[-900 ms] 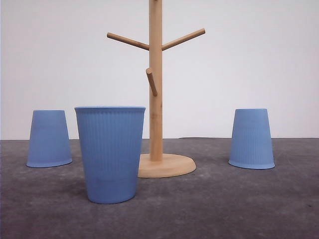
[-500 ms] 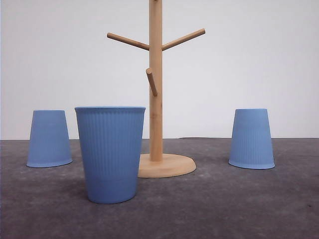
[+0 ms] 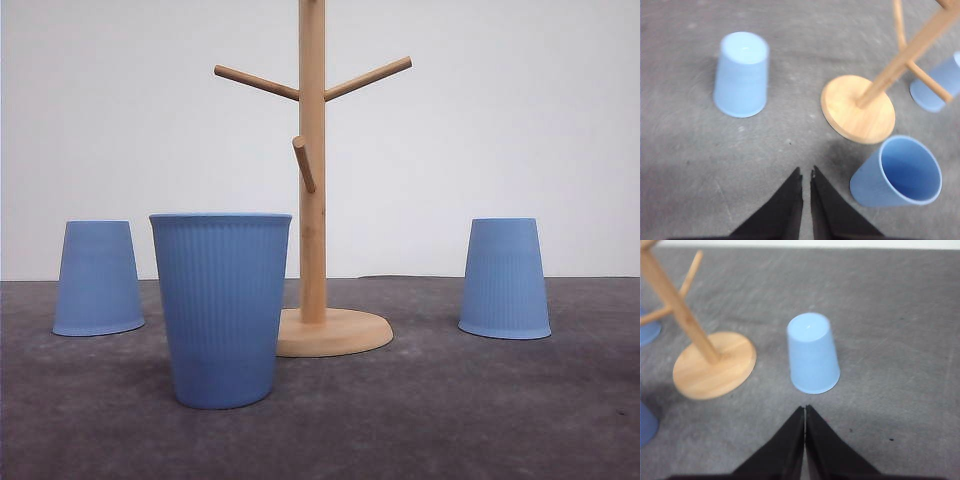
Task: Place three cups
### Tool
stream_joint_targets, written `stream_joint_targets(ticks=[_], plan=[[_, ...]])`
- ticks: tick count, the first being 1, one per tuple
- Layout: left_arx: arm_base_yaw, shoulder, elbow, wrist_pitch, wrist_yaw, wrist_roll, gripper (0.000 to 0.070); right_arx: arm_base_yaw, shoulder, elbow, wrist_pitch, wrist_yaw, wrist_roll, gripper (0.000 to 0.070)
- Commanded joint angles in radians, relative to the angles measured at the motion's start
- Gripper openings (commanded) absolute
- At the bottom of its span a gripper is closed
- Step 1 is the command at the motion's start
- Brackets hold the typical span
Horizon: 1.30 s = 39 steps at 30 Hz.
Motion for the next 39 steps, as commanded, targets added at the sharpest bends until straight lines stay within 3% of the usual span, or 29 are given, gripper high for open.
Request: stream_joint_targets(ticks=[1, 5, 7, 8, 11, 12, 14, 18, 23, 27, 30, 35, 39], plan=[[-0.040, 0.011, 0.023, 0.019, -0.012, 0.075, 0.0015, 0.050, 0.001, 0.016, 0.018, 0.034, -0.037, 0.0000], [-0.128, 0.039, 0.023, 0.018, -0.017, 0.112, 0.0017, 0.139, 0.011, 0.016, 0.017, 0.060, -0.090, 0.0000], [-0.151, 0.043, 0.023, 0.019, -0.017, 0.134, 0.0050, 0.157, 0.013, 0.016, 0.017, 0.060, -0.096, 0.0021], [-0.159, 0.043, 0.023, 0.019, -0.016, 0.147, 0.0091, 0.162, 0.013, 0.016, 0.017, 0.059, -0.099, 0.0059], [-0.164, 0.040, 0.023, 0.020, -0.016, 0.172, 0.0401, 0.162, 0.012, 0.016, 0.017, 0.060, -0.097, 0.0357], [-0.164, 0.038, 0.023, 0.020, -0.016, 0.173, 0.0470, 0.162, 0.012, 0.016, 0.017, 0.060, -0.095, 0.0419], [-0.163, 0.030, 0.023, 0.017, -0.015, 0.173, 0.0527, 0.162, 0.012, 0.016, 0.017, 0.059, -0.092, 0.0467], [-0.163, 0.018, 0.023, 0.013, -0.015, 0.159, 0.0527, 0.162, 0.011, 0.016, 0.017, 0.059, -0.092, 0.0467], [-0.162, 0.019, 0.023, 0.019, -0.030, 0.057, 0.0526, 0.162, 0.011, 0.016, 0.017, 0.052, -0.092, 0.0467], [-0.155, 0.044, 0.024, 0.040, -0.138, -0.030, 0.0526, 0.162, 0.011, 0.016, 0.017, 0.052, -0.092, 0.0467], [-0.139, 0.096, 0.029, 0.044, -0.167, -0.098, 0.0526, 0.162, 0.011, 0.016, 0.017, 0.052, -0.092, 0.0467], [-0.104, 0.232, 0.052, 0.048, -0.165, -0.113, 0.0529, 0.162, 0.012, 0.016, 0.017, 0.052, -0.092, 0.0467], [-0.081, 0.355, 0.086, 0.097, -0.163, -0.103, 0.0631, 0.162, 0.012, 0.016, 0.017, 0.052, -0.092, 0.0467]])
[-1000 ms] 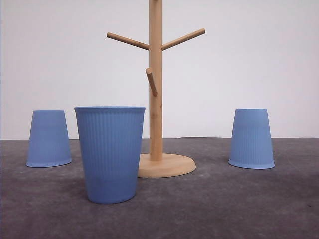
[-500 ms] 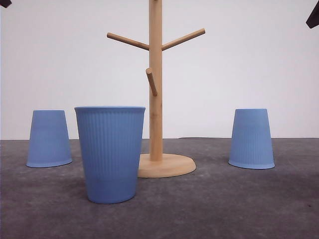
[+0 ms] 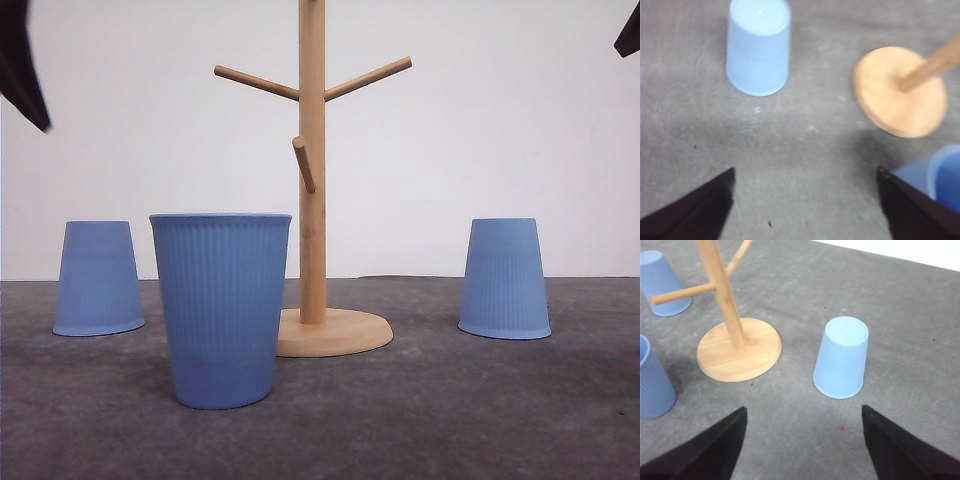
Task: Place three cups
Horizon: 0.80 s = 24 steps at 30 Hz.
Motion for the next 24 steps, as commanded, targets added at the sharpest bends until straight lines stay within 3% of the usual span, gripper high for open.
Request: stream_joint_targets(ticks=[1, 6, 9, 11, 17, 24], plan=[[0.007, 0.054, 0.041, 0.045, 0.002, 0.006, 0.0645, 0.005, 0.002, 0.016, 0.010, -0.001, -0.004, 0.0467], [0.033, 0.204, 0.099, 0.148, 0.004, 0.026, 0.0646, 0.005, 0.002, 0.016, 0.010, -0.001, -0.004, 0.0467], [0.053, 0.302, 0.159, 0.158, 0.005, 0.034, 0.0654, 0.005, 0.002, 0.016, 0.010, -0.002, -0.004, 0.0467], [0.065, 0.368, 0.207, 0.159, 0.005, 0.046, 0.0700, 0.005, 0.002, 0.016, 0.010, -0.002, -0.004, 0.0467], [0.089, 0.537, 0.334, 0.198, 0.005, 0.094, 0.0700, 0.005, 0.003, 0.016, 0.010, -0.002, -0.004, 0.0467], [0.092, 0.663, 0.364, 0.252, 0.009, 0.105, 0.0700, 0.005, 0.003, 0.016, 0.010, -0.001, -0.004, 0.0466]])
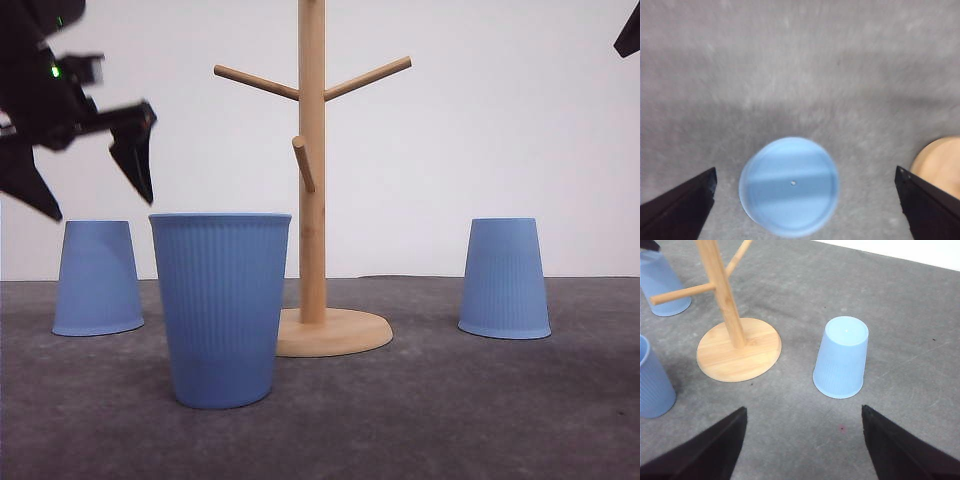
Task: Place three cups
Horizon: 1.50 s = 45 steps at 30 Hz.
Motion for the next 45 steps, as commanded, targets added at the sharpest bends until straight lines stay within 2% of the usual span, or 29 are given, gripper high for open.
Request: stream_joint_targets(ticks=[1, 9, 20, 23, 26, 42, 45], plan=[[-0.001, 0.039, 0.019, 0.007, 0.004, 0.014, 0.0700, 0.005, 0.003, 0.016, 0.010, -0.001, -0.004, 0.0466], [-0.001, 0.146, 0.019, 0.048, 0.004, 0.026, 0.0700, 0.005, 0.003, 0.016, 0.010, -0.001, -0.004, 0.0466], [-0.001, 0.191, 0.019, 0.064, -0.005, 0.027, 0.0700, 0.005, 0.003, 0.016, 0.010, -0.001, -0.003, 0.0466], [-0.001, 0.191, 0.019, 0.061, -0.004, 0.027, 0.0580, 0.005, 0.003, 0.016, 0.010, -0.001, -0.003, 0.0466], [-0.002, 0.191, 0.019, 0.058, -0.004, 0.027, 0.0512, 0.005, 0.003, 0.016, 0.010, -0.001, -0.003, 0.0466], [-0.002, 0.160, 0.019, 0.003, -0.004, 0.030, 0.0508, 0.005, 0.003, 0.016, 0.009, -0.001, -0.003, 0.0466], [-0.002, 0.144, 0.019, 0.002, -0.004, 0.030, 0.0486, 0.005, 0.003, 0.016, 0.009, -0.001, -0.003, 0.0466]])
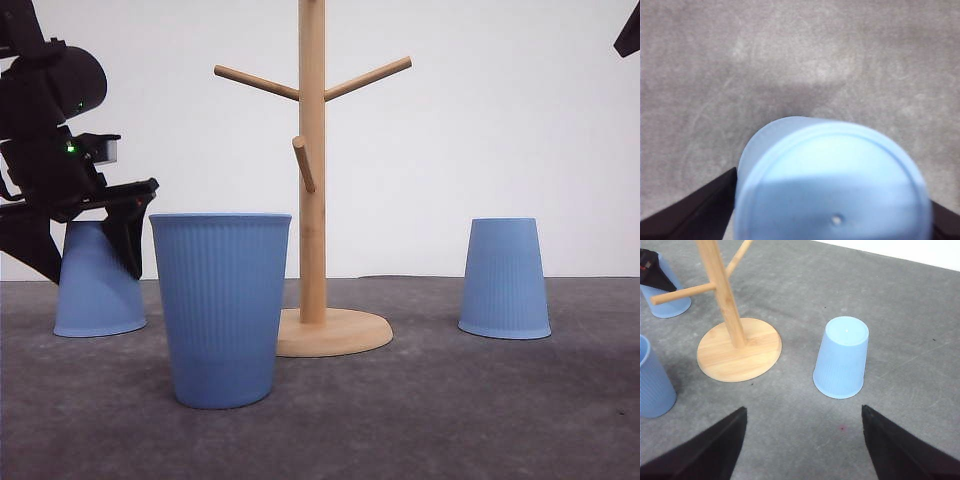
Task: Place three cups
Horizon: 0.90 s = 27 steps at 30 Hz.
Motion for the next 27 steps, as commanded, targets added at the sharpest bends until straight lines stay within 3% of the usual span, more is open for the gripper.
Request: stream_joint_targets(ticks=[1, 4, 20, 23, 27], plan=[[-0.002, -0.012, 0.019, 0.004, 0.001, 0.007, 0.0464, 0.005, 0.003, 0.016, 0.009, -0.001, -0.003, 0.0466], [-0.002, -0.027, 0.019, 0.001, 0.001, 0.007, 0.0418, 0.005, 0.003, 0.016, 0.009, -0.001, -0.003, 0.0466], [0.006, -0.164, 0.019, -0.137, 0.074, 0.007, 0.0424, 0.005, 0.003, 0.016, 0.008, -0.002, -0.003, 0.0466], [0.026, -0.230, 0.019, -0.174, 0.133, 0.000, 0.0424, 0.005, 0.003, 0.016, 0.008, -0.002, -0.003, 0.0466], [0.061, -0.314, 0.019, -0.196, 0.277, -0.052, 0.0424, 0.005, 0.003, 0.016, 0.008, -0.002, -0.003, 0.0466]])
